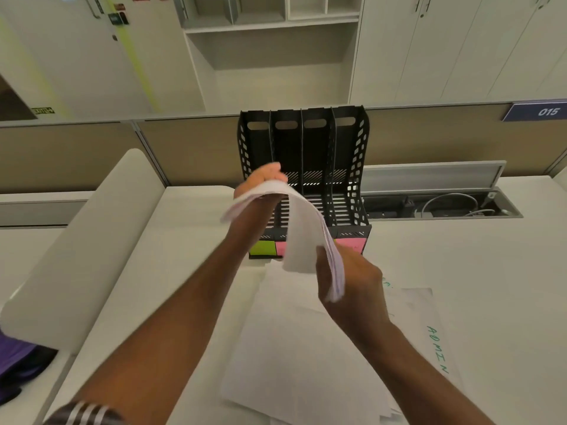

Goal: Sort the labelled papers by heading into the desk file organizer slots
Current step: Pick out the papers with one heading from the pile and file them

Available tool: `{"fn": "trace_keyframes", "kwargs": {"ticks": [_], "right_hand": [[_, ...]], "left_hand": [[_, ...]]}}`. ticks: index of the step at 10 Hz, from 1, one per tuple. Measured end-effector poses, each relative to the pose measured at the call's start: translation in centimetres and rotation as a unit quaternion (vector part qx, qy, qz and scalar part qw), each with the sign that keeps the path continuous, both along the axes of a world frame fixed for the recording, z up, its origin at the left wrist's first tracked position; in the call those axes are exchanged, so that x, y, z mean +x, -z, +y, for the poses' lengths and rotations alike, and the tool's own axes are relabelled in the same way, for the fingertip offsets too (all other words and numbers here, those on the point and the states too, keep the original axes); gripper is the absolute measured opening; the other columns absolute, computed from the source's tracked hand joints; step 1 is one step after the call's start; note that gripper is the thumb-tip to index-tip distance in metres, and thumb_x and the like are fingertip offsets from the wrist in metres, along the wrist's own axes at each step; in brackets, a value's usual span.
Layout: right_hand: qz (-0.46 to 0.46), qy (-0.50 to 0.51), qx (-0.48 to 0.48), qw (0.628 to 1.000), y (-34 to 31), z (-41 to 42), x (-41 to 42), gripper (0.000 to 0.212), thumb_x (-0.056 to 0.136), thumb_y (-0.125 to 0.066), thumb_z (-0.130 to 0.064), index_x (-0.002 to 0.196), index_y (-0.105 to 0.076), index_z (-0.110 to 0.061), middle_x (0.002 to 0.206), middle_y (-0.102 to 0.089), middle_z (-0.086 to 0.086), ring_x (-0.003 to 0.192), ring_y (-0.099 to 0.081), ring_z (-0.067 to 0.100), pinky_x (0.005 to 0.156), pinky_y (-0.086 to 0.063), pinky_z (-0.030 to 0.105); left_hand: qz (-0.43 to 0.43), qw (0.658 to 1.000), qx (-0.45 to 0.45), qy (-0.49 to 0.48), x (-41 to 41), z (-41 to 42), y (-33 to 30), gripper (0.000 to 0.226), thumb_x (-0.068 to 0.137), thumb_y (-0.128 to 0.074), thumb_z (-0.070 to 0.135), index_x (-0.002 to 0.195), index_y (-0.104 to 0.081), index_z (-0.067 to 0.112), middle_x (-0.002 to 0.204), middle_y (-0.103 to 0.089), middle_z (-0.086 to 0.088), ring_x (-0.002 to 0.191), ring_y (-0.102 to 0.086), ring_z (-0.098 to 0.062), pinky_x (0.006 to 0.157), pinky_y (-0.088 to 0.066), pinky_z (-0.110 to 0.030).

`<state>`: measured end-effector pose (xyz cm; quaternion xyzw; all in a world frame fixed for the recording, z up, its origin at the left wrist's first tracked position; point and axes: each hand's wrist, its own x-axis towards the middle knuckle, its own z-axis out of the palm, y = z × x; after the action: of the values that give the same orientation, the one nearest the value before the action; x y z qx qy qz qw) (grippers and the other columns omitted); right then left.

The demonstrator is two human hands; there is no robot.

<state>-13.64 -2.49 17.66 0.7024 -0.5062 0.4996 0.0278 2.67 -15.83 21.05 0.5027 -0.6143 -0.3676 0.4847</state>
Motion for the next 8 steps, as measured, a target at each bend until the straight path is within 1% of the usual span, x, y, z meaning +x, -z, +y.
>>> {"fn": "trace_keyframes", "kwargs": {"ticks": [1,2,3,4,5,6,7,8], "right_hand": [[0.027,0.048,-0.010,0.998,-1.6,-5.9,1.0,0.019,0.082,-0.078,-0.001,0.100,-0.071,0.000,0.075,-0.067,0.010,0.064,-0.062,0.022,0.054,-0.055,0.033],[0.018,0.054,0.015,0.998,-2.4,-9.0,1.5,0.025,0.083,-0.078,-0.002,0.107,-0.069,0.002,0.081,-0.071,0.013,0.071,-0.069,0.026,0.056,-0.059,0.038],[0.028,0.043,0.056,0.997,-2.2,-12.7,1.7,0.029,0.085,-0.076,-0.002,0.111,-0.066,0.003,0.090,-0.074,0.016,0.080,-0.073,0.027,0.063,-0.062,0.040],[0.029,0.050,0.090,0.994,-1.1,-15.0,1.7,0.026,0.087,-0.072,-0.003,0.112,-0.065,0.000,0.092,-0.074,0.015,0.080,-0.073,0.029,0.063,-0.061,0.045],[0.052,0.063,0.159,0.984,1.0,-17.6,2.2,0.025,0.093,-0.064,-0.008,0.118,-0.062,-0.005,0.096,-0.074,0.012,0.084,-0.072,0.029,0.068,-0.061,0.044],[0.030,0.039,0.215,0.975,2.8,-18.1,2.5,0.024,0.094,-0.060,-0.007,0.118,-0.061,-0.008,0.094,-0.073,0.008,0.081,-0.070,0.025,0.066,-0.060,0.036],[-0.074,0.005,0.337,0.938,4.9,-17.8,2.3,0.018,0.100,-0.052,-0.015,0.113,-0.064,-0.014,0.087,-0.071,0.003,0.073,-0.067,0.019,0.058,-0.055,0.026],[-0.067,0.004,0.378,0.923,6.0,-17.1,1.8,0.017,0.101,-0.049,-0.019,0.106,-0.064,-0.014,0.083,-0.069,0.003,0.072,-0.065,0.019,0.055,-0.049,0.025]], "left_hand": [[-0.017,0.999,0.034,0.001,-2.2,-4.7,-1.8,0.038,0.095,-0.055,0.001,0.133,-0.051,-0.001,0.104,-0.063,-0.003,0.076,-0.059,-0.007,0.077,-0.054,-0.016],[0.051,0.996,0.035,0.062,-3.0,-6.3,-2.7,0.048,0.099,-0.056,0.013,0.140,-0.038,-0.003,0.108,-0.060,-0.022,0.089,-0.065,-0.033,0.086,-0.056,-0.044],[0.131,0.983,0.082,0.099,-3.6,-7.5,-2.0,0.058,0.094,-0.057,0.033,0.143,-0.040,0.008,0.105,-0.062,-0.009,0.090,-0.064,-0.022,0.067,-0.059,-0.026],[0.144,0.979,0.105,0.099,-3.0,-7.7,-0.1,0.056,0.094,-0.053,0.039,0.145,-0.042,0.019,0.120,-0.062,-0.006,0.103,-0.063,-0.019,0.072,-0.056,-0.025],[0.147,0.975,0.130,0.105,-2.6,-8.3,1.6,0.051,0.101,-0.047,0.039,0.150,-0.037,0.027,0.141,-0.054,-0.013,0.123,-0.057,-0.032,0.085,-0.057,-0.043],[0.156,0.970,0.160,0.093,-2.7,-7.8,2.9,0.045,0.104,-0.044,0.037,0.149,-0.039,0.030,0.143,-0.052,-0.011,0.129,-0.053,-0.033,0.096,-0.054,-0.054],[0.141,0.970,0.184,0.078,-2.7,-5.8,4.9,0.040,0.105,-0.043,0.034,0.145,-0.045,0.032,0.145,-0.051,-0.006,0.131,-0.051,-0.029,0.099,-0.053,-0.050],[0.124,0.972,0.180,0.090,-2.3,-4.0,5.9,0.037,0.103,-0.044,0.041,0.139,-0.048,0.036,0.144,-0.052,-0.004,0.130,-0.053,-0.025,0.102,-0.051,-0.046]]}}
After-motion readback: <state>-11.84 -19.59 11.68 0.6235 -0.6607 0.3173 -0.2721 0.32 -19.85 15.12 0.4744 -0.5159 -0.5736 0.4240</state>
